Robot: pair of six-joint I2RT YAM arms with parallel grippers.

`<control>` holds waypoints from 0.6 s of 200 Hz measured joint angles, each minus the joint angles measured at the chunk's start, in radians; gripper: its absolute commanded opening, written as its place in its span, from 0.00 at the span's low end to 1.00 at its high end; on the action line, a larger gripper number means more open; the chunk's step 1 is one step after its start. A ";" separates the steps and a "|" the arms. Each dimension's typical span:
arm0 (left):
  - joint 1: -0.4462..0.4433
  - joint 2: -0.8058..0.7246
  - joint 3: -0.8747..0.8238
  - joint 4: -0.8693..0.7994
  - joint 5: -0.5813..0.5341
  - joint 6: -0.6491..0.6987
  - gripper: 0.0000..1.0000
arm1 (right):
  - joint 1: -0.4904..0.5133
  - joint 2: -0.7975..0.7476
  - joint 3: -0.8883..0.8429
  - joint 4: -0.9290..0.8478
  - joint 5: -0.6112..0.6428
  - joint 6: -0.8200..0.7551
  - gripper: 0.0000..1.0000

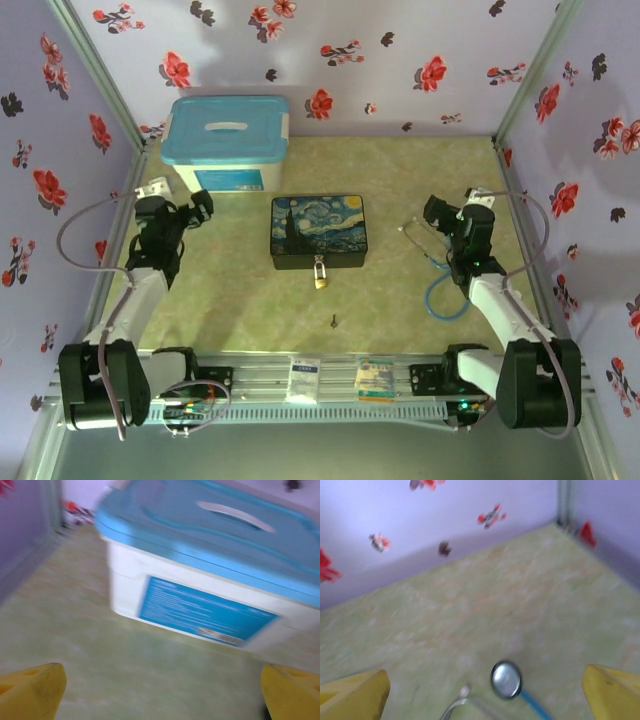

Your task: Unlock the padlock with the key

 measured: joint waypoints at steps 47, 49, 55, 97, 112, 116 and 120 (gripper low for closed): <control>-0.083 -0.085 -0.059 -0.085 0.254 -0.146 1.00 | 0.072 -0.073 0.000 -0.229 -0.212 0.114 0.99; -0.090 -0.095 -0.065 -0.088 0.259 -0.150 1.00 | 0.082 -0.076 0.000 -0.237 -0.215 0.118 0.99; -0.107 -0.121 -0.080 -0.100 0.272 -0.159 1.00 | 0.114 -0.080 0.000 -0.261 -0.224 0.124 0.99; -0.268 -0.256 -0.141 -0.199 0.270 -0.235 1.00 | 0.409 -0.059 -0.001 -0.398 -0.190 0.171 0.94; -0.333 -0.288 -0.169 -0.230 0.237 -0.270 1.00 | 0.516 -0.039 -0.001 -0.432 -0.149 0.200 0.91; -0.352 -0.294 -0.178 -0.237 0.226 -0.280 1.00 | 0.541 -0.034 -0.001 -0.439 -0.138 0.206 0.89; -0.370 -0.299 -0.187 -0.246 0.211 -0.291 1.00 | 0.570 -0.027 -0.001 -0.446 -0.125 0.217 0.89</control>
